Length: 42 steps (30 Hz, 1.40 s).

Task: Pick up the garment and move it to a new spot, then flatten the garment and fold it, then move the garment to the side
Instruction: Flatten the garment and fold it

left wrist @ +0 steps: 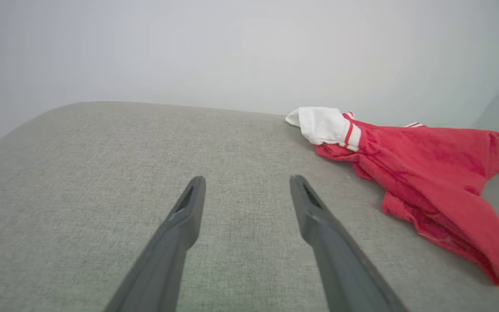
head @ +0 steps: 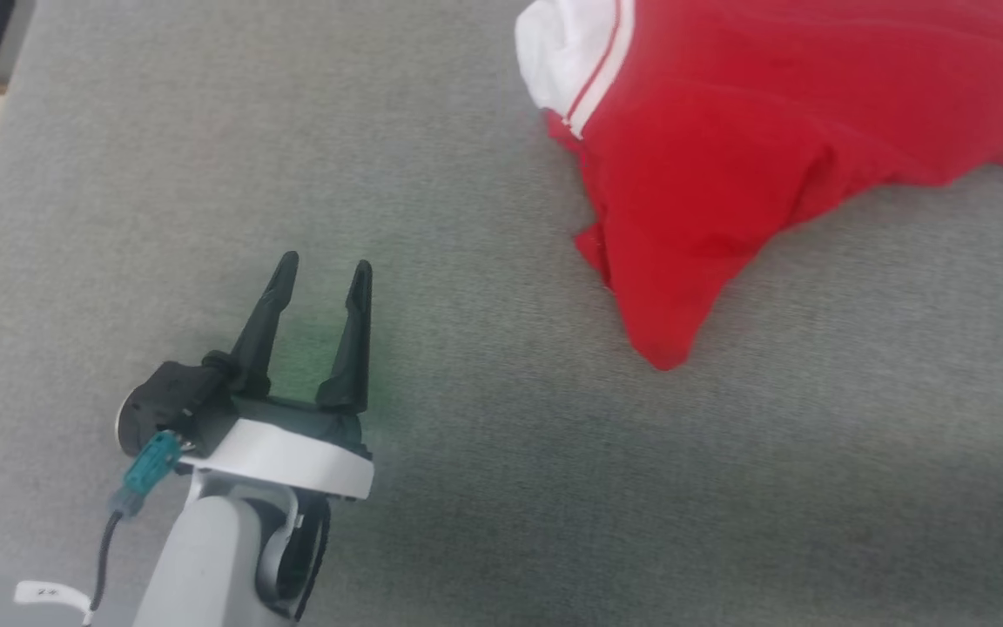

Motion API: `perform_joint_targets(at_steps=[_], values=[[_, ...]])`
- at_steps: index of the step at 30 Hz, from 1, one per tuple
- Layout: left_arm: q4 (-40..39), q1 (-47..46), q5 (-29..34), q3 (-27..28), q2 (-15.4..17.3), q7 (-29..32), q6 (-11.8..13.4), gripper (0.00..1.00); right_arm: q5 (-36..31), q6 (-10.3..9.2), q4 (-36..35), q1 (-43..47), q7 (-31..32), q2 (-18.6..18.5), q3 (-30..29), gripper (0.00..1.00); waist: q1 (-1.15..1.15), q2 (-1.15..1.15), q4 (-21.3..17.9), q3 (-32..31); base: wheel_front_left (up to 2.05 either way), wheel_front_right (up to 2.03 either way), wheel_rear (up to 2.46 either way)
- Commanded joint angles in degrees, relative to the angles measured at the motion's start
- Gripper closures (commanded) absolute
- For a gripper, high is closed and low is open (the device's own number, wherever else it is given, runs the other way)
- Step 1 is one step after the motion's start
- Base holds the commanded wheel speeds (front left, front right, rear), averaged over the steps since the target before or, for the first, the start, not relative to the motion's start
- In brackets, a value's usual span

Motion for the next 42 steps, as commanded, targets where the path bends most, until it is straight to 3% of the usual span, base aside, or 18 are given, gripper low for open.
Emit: perform_joint_targets(at_steps=[1,6,11,12,13,16,20,28,32,36,42], values=[[-0.4,0.8,0.4,0.2,0.5,-0.3,-0.2,0.00,0.4,-0.10,-1.0,2.1,-0.4,-1.5,-0.6,1.00,0.00,0.00,-1.1,-0.3,0.00,0.00,0.00],[-1.3,0.7,0.4,0.3,1.6,-0.3,-0.1,0.00,1.2,-0.09,-3.7,5.9,-1.4,-3.4,-2.1,1.00,0.00,0.00,-2.7,-0.2,0.00,0.00,0.00],[-1.6,-0.5,0.3,-0.4,2.9,-0.3,-0.1,0.00,0.7,-0.10,-5.3,7.8,-3.8,-2.0,-4.7,1.00,0.00,0.00,-4.7,-0.2,0.00,0.00,0.00],[-1.6,-0.8,0.3,-0.6,3.5,-0.3,-0.1,0.00,0.5,-0.10,-5.5,7.6,-5.1,-1.3,-5.3,0.69,0.00,0.00,-5.2,-0.1,0.00,0.00,0.00],[-1.5,-1.3,0.4,-1.2,4.2,-0.3,-0.1,0.00,0.4,-0.10,-5.5,7.5,-6.4,-0.7,-6.0,0.00,0.00,0.00,-5.6,-0.1,0.00,0.00,0.00],[-1.2,-4.1,-0.2,-3.4,6.7,-0.3,-0.1,0.00,-0.4,-0.09,-6.6,8.4,-11.1,0.6,-7.2,0.00,0.00,0.00,-6.6,-0.5,0.00,0.00,0.00],[-0.7,-10.7,-1.4,-8.0,12.5,1.1,-0.1,0.00,0.7,-0.09,-10.3,11.0,-19.5,2.9,-9.3,0.00,0.00,0.00,-8.9,-0.9,0.00,0.00,0.00],[3.4,-31.5,-10.8,-20.5,26.6,12.5,-0.1,0.00,1.9,-0.05,-23.1,17.6,-34.6,10.5,-8.1,0.00,0.00,0.00,-18.1,1.4,0.00,0.00,0.00],[9.3,-42.6,-21.0,-26.7,31.7,21.9,-0.1,0.00,2.0,-0.05,-28.5,19.6,-39.3,15.5,-6.8,0.00,0.00,0.00,-23.6,3.6,0.00,0.00,0.00],[15.7,-52.0,-32.1,-32.7,35.0,35.2,-0.1,0.00,1.5,-0.06,-32.2,21.3,-42.5,19.4,-5.9,0.00,0.00,0.00,-28.5,5.7,0.00,0.00,0.00],[25.2,-62.3,-43.0,-36.5,36.8,52.0,-0.1,0.00,1.4,-0.05,-34.4,22.8,-44.1,22.9,-2.9,0.00,0.00,0.00,-34.9,8.8,0.00,0.00,0.00]])
